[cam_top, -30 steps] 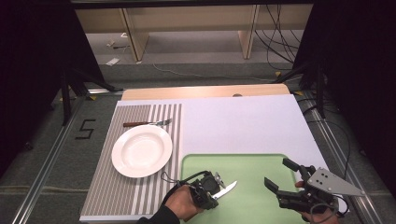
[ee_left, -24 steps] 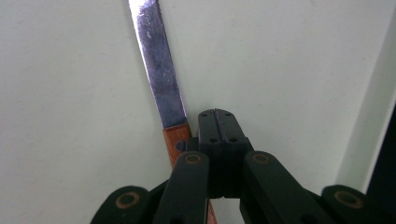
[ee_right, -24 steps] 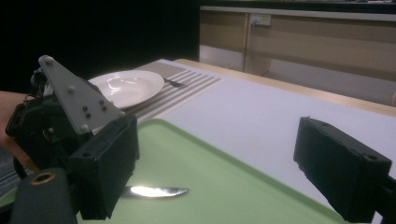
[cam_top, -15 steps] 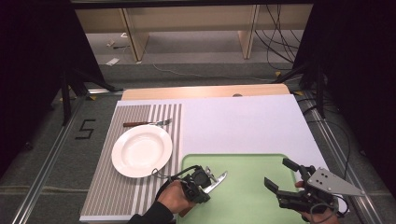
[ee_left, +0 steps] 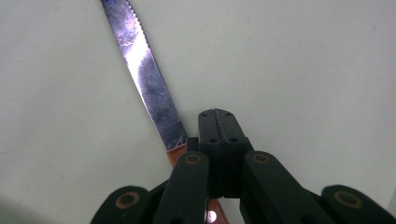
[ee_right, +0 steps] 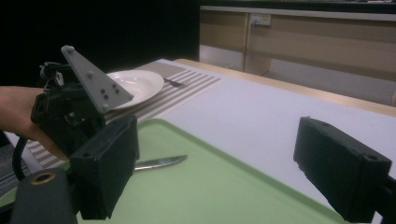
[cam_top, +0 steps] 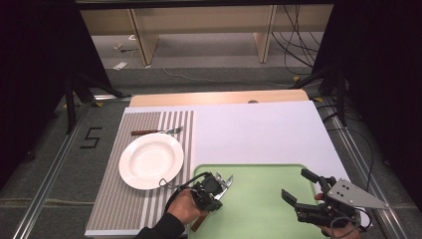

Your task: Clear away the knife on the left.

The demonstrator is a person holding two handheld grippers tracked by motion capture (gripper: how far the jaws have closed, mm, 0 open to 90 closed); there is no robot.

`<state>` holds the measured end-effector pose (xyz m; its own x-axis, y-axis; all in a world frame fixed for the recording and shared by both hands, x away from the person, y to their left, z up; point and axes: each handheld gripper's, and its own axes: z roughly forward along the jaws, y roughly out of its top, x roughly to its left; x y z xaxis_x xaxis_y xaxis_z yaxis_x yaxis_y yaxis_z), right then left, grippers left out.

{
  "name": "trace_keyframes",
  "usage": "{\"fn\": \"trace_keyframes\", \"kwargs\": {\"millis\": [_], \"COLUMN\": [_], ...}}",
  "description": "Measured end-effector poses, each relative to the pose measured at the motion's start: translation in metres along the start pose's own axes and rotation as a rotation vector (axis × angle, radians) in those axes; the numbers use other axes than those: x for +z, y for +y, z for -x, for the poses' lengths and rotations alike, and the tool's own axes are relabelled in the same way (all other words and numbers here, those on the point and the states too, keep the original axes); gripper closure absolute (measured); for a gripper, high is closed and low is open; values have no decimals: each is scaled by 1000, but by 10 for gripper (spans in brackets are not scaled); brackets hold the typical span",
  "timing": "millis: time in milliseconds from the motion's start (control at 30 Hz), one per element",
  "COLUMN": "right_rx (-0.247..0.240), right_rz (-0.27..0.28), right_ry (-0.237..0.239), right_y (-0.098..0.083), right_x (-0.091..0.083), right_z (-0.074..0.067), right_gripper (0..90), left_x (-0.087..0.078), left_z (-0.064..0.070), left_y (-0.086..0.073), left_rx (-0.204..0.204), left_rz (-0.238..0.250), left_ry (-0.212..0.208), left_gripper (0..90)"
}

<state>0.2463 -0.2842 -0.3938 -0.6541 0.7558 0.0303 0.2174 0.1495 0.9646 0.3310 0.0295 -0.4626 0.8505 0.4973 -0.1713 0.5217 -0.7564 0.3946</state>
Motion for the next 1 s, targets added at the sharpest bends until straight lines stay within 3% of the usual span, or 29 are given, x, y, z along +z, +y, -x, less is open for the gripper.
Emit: {"fn": "trace_keyframes", "kwargs": {"millis": [733, 1000], "right_rx": [0, 0], "right_rz": [1, 2], "right_ry": [0, 0], "right_y": [0, 0], "right_x": [0, 0], "right_z": [0, 0], "right_gripper": [152, 152], "left_x": [-9, -13], "left_z": [-23, -27], "left_y": [-10, -15], "left_rx": [-88, -106], "left_rz": [15, 12], "left_ry": [91, 91], "left_gripper": [899, 899]}}
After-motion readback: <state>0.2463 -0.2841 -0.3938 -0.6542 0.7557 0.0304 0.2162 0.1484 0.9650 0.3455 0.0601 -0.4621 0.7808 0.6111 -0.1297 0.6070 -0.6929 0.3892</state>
